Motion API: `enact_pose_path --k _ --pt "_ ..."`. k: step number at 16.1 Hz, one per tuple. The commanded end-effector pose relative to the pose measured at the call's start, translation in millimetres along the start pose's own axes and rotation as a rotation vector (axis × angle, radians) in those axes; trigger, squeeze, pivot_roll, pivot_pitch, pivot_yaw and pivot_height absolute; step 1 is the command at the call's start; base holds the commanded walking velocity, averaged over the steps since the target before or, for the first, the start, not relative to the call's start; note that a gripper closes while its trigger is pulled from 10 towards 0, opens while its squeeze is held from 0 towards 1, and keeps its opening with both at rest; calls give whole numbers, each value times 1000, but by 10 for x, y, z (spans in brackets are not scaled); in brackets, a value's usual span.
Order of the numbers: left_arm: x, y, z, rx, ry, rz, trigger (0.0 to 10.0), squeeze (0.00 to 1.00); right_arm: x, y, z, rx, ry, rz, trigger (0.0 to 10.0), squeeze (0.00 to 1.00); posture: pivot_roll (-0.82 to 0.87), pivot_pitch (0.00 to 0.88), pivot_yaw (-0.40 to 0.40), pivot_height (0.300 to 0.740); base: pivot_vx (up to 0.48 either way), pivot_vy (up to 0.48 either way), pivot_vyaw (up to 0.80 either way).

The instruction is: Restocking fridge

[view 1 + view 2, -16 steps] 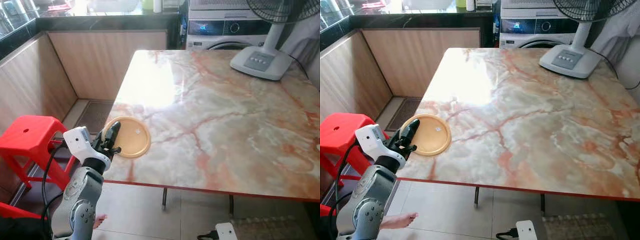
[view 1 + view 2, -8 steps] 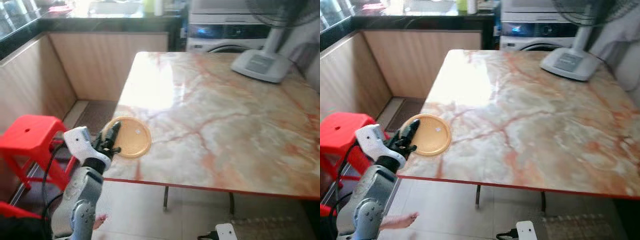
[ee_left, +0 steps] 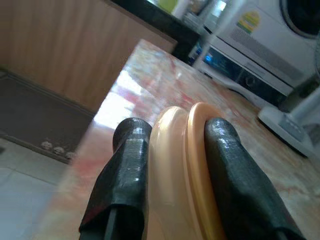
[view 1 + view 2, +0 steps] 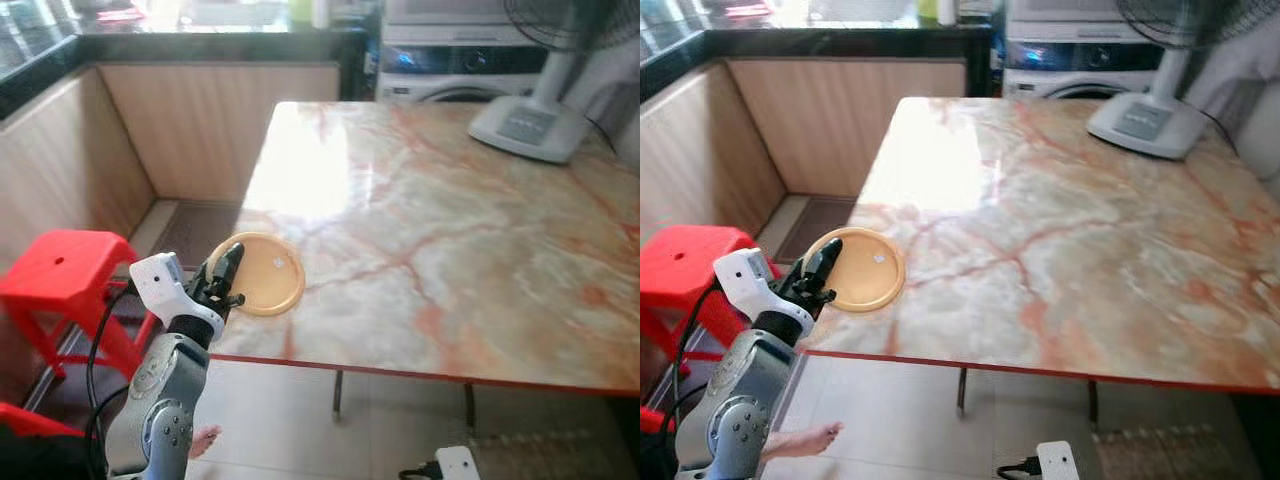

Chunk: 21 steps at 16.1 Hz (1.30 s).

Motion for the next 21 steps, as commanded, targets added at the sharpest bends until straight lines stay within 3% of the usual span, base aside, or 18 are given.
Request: enact_pose_path --k 1,12,21 --pt "-3 47 -1 11 -1 -3 10000 0 -60 -27 -1 -8 15 7 10000 0 79 27 56 740 0 480 0" --pt "-7 64 -18 19 -1 -2 10000 0 -62 -14 -4 -7 16 6 10000 0 82 19 55 740 0 480 0" --pt "-20 -21 -16 -13 -2 -70 10000 0 -67 -35 -6 -25 17 8 10000 0 82 16 56 740 0 27 -169"
Point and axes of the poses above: a point about 5 cm out from each wrist's last joint towards the gripper, its own z axis pointing back from the gripper into the wrist, its own y axis along the axis of the wrist's last joint, x = y × z, the point moved 6 cm from there along -z, pointing out of the wrist towards the gripper, and after that the axes turned 2 degrees about z, right-handed, at the moved point
